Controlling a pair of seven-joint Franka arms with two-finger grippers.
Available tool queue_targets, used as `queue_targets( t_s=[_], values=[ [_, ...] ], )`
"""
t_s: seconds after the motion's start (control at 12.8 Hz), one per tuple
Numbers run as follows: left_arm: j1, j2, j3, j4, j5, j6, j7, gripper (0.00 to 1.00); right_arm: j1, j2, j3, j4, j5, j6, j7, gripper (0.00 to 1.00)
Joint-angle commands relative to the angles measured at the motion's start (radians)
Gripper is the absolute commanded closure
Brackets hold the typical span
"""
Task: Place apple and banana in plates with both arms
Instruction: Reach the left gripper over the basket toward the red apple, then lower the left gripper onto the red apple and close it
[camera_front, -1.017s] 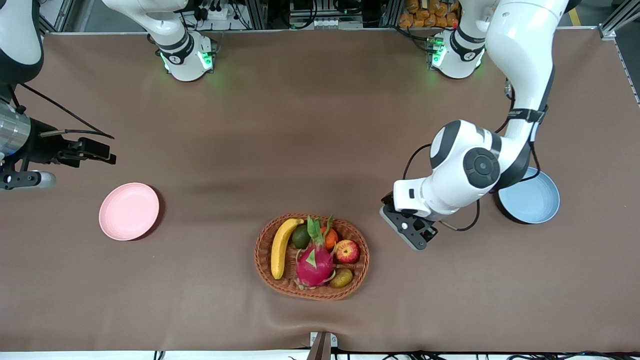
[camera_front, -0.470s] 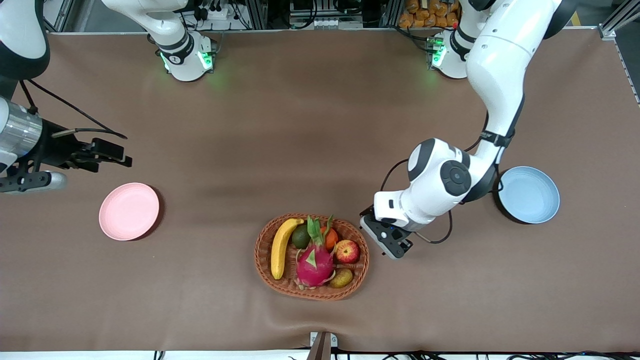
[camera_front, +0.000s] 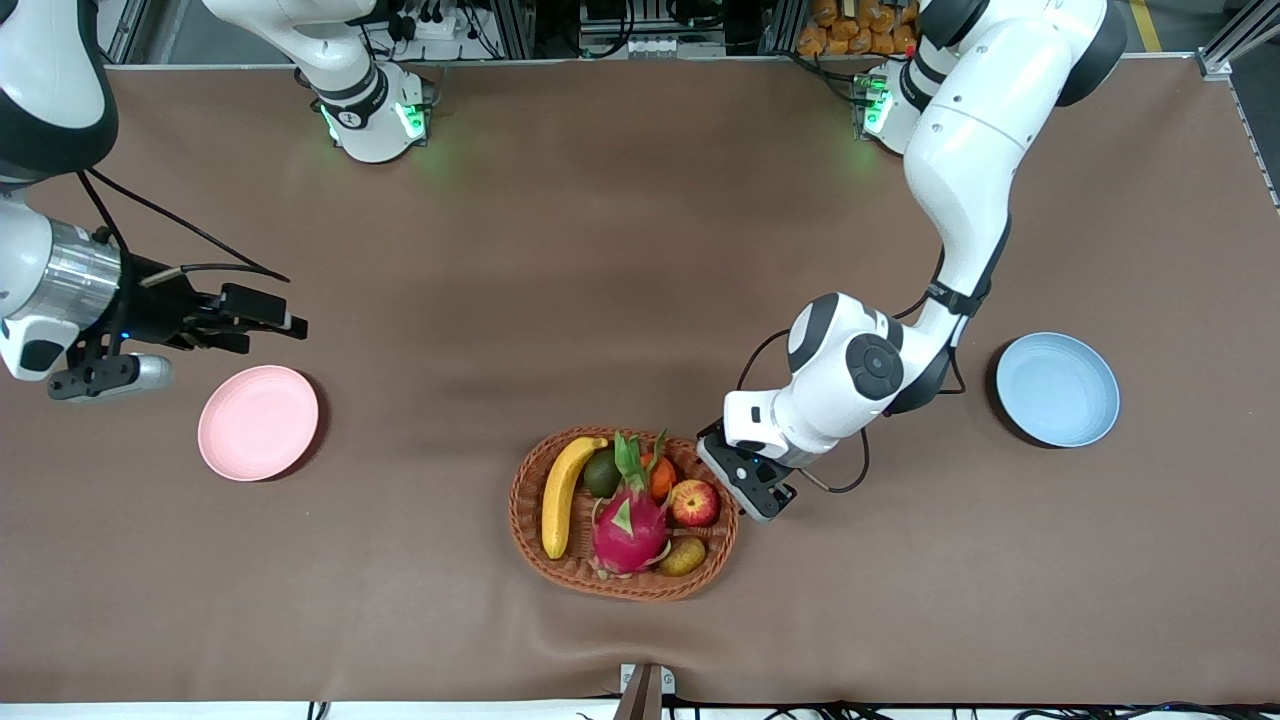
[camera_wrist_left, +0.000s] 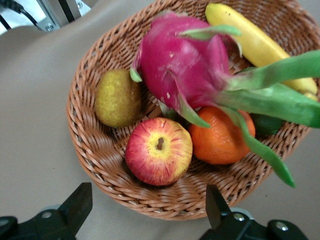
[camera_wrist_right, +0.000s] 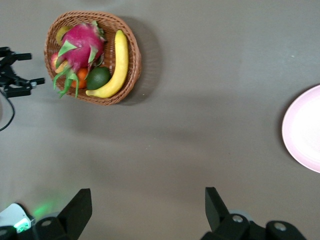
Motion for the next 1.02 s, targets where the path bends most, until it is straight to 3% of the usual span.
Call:
queue_targets(
  t_s=[0.0, 0.16, 0.94],
  values=[
    [-0.016, 0.025, 0.0, 0.039, -0.026, 0.017, 0.033, 0.0, -0.002, 0.007, -0.004, 0.001, 0.058, 0.003, -0.033, 0.0],
    [-0.027, 0.039, 0.0, 0.045, -0.026, 0.057, 0.033, 0.0, -0.005, 0.01, -0.004, 0.006, 0.091, 0.003, -0.037, 0.0],
    [-0.052, 0.119, 0.0, 0.091, -0.026, 0.161, 0.091, 0.0, 0.006, 0.009, -0.004, 0.004, 0.092, 0.003, -0.034, 0.0]
  ],
)
